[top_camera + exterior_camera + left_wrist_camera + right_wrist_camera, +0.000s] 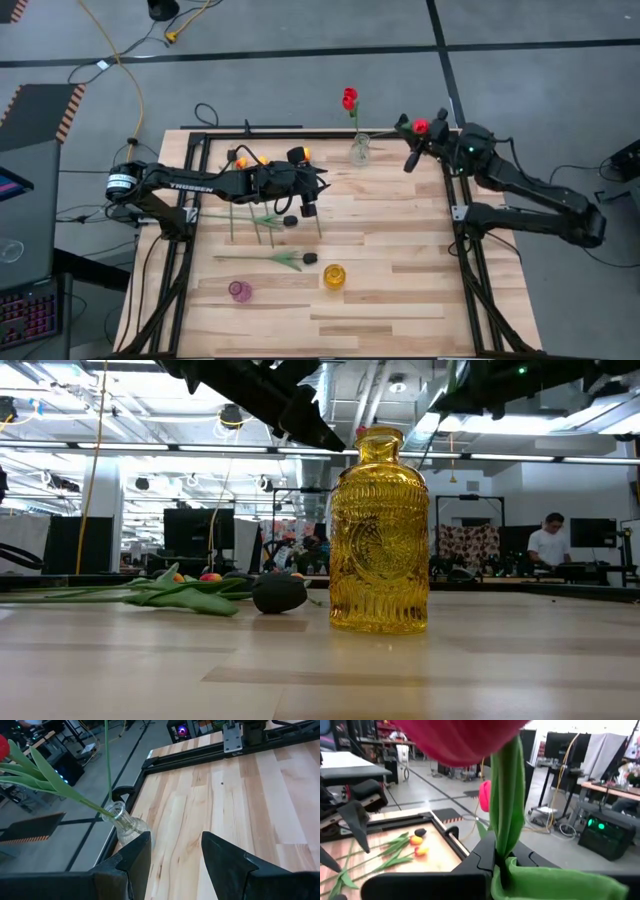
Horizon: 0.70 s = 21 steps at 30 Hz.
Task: Sort flowers into vase by color
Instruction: Put the red flower into the transparent vase
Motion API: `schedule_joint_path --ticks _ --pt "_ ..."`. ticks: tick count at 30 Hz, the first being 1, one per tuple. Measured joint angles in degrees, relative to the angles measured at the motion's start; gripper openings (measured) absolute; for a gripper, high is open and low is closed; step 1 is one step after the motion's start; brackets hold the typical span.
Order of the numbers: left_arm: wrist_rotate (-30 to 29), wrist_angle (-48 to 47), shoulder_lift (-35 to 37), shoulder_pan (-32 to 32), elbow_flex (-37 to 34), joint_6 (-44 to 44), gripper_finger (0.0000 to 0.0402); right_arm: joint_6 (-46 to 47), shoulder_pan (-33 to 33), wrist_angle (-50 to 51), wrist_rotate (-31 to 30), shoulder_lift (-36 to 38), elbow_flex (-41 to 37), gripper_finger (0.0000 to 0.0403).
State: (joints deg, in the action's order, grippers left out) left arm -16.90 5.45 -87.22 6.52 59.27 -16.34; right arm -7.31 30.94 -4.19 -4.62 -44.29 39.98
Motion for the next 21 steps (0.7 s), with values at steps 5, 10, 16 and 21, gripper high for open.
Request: schedule_joint_path --ticks 5,10,16,21 --pt "0.02 -0.02 0.00 0.00 0.00 0.11 0.0165 -0.01 0.02 1.35 0.02 -2.70 1.70 0.0046" --pt "0.04 -0.02 0.00 0.00 0.00 0.89 0.0165 0.11 0.02 1.34 0.11 -6.61 1.88 0.0046" --pt "0.02 -0.04 0.00 -0.02 0.00 1.15 0.0165 0.22 0.02 -0.16 0.11 -10.42 1.88 0.0046" --pt "0.02 -0.04 0.00 0.00 0.00 1.11 0.0165 0.24 0.02 -2.67 0.11 -12.23 1.88 0.0046"
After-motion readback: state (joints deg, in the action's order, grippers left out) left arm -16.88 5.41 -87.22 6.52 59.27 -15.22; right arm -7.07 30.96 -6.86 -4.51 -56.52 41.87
